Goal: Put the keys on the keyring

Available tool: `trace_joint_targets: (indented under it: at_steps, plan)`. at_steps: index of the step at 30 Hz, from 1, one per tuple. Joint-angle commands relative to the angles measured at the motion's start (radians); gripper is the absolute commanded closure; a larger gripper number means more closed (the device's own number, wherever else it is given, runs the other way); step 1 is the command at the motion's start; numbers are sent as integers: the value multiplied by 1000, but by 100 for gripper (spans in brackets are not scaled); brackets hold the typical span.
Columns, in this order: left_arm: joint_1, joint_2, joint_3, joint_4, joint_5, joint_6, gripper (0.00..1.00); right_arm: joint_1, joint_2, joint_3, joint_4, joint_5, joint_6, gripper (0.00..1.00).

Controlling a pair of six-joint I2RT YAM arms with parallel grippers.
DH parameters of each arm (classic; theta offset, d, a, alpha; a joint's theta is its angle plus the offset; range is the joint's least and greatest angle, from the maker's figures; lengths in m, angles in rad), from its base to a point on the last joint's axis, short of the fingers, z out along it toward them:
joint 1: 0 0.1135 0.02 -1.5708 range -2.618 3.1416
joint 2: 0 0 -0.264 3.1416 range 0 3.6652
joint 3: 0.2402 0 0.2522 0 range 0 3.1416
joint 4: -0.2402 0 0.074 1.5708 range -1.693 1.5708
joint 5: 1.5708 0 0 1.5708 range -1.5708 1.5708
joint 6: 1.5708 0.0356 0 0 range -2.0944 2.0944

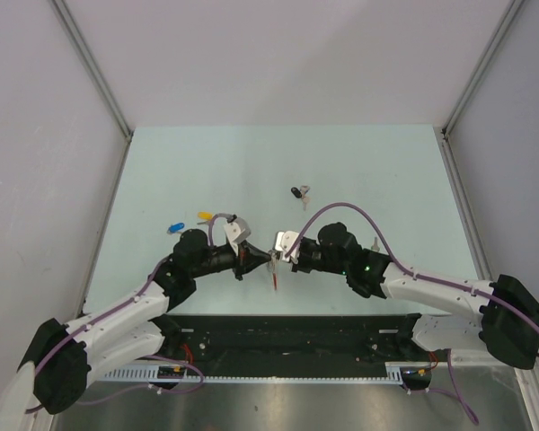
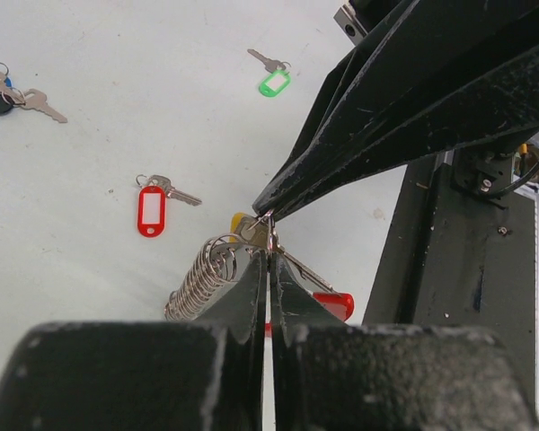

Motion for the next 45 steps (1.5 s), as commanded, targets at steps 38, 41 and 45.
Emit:
trace_joint_targets:
  at_steps: [38, 41, 45]
  plan:
    - [-6, 62, 192, -281, 87, 347, 100, -15, -94, 9, -74, -70, 3, 100]
    - [-6, 64, 192, -279, 90, 347, 100, -15, -91, 12, -74, -68, 3, 100]
    - [-6, 58, 190, -275, 92, 345, 100, -15, -89, 15, -74, -68, 1, 100]
